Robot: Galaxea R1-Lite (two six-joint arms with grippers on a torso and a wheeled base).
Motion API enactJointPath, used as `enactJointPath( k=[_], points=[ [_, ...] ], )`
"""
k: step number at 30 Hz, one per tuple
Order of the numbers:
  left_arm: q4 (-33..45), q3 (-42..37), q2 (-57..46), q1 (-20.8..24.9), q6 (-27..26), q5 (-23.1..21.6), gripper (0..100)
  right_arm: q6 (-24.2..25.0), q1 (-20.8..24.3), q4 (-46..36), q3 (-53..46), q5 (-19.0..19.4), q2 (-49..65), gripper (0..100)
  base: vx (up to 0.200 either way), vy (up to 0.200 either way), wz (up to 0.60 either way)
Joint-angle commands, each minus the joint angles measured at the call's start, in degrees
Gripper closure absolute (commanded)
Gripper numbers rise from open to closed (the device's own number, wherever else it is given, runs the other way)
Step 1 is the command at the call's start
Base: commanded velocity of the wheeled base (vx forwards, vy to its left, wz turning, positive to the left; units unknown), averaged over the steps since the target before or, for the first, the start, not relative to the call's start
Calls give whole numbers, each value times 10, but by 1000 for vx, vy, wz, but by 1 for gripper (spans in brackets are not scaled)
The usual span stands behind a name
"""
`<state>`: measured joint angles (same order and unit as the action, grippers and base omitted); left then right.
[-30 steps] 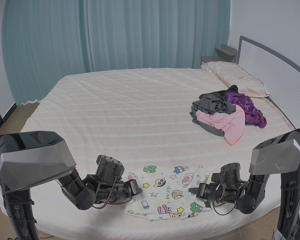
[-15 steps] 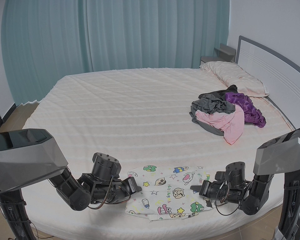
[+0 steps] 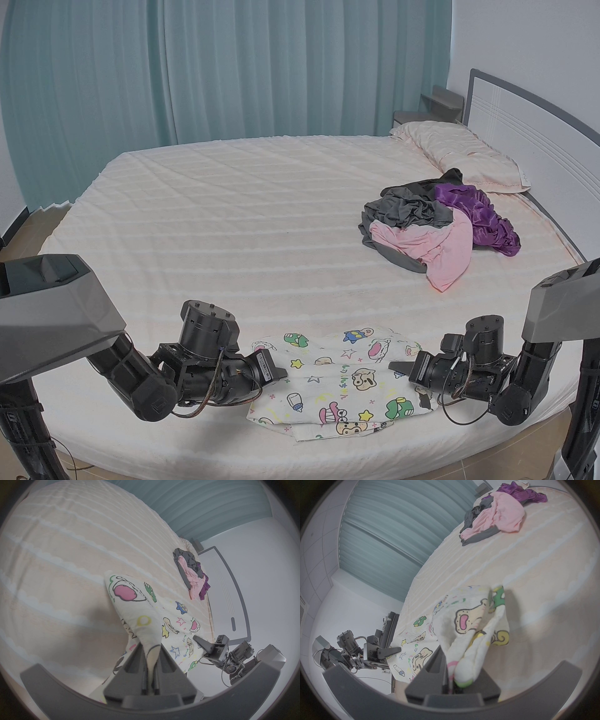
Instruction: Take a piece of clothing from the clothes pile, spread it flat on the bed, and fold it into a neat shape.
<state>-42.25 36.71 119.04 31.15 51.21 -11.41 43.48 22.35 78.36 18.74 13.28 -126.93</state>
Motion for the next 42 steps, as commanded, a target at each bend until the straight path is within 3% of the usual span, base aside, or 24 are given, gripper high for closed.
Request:
enactJointPath(
  k=[1,23,33,34,37,42],
  points=[
    [2,-1,-10,1,1,2,100,0,-4,-1,-5,-3,12,100,0,-200,0],
    [2,-4,-6,4,12,2,100,-1,-6,0,-5,-4,12,100,0,-200,0],
    [-6,-42,-6,0,6,7,100,-9,2,0,-5,-3,-12,100,0,0,0],
    [-10,-48,-8,0,6,8,0,-13,2,0,-6,-3,-16,0,0,0,0],
    [-12,-73,-16,-2,2,8,0,-18,2,0,-15,-3,-14,0,0,0,0],
    [19,-114,-62,-31,-88,9,0,-105,-27,0,-74,4,14,0,0,0,0]
  ],
)
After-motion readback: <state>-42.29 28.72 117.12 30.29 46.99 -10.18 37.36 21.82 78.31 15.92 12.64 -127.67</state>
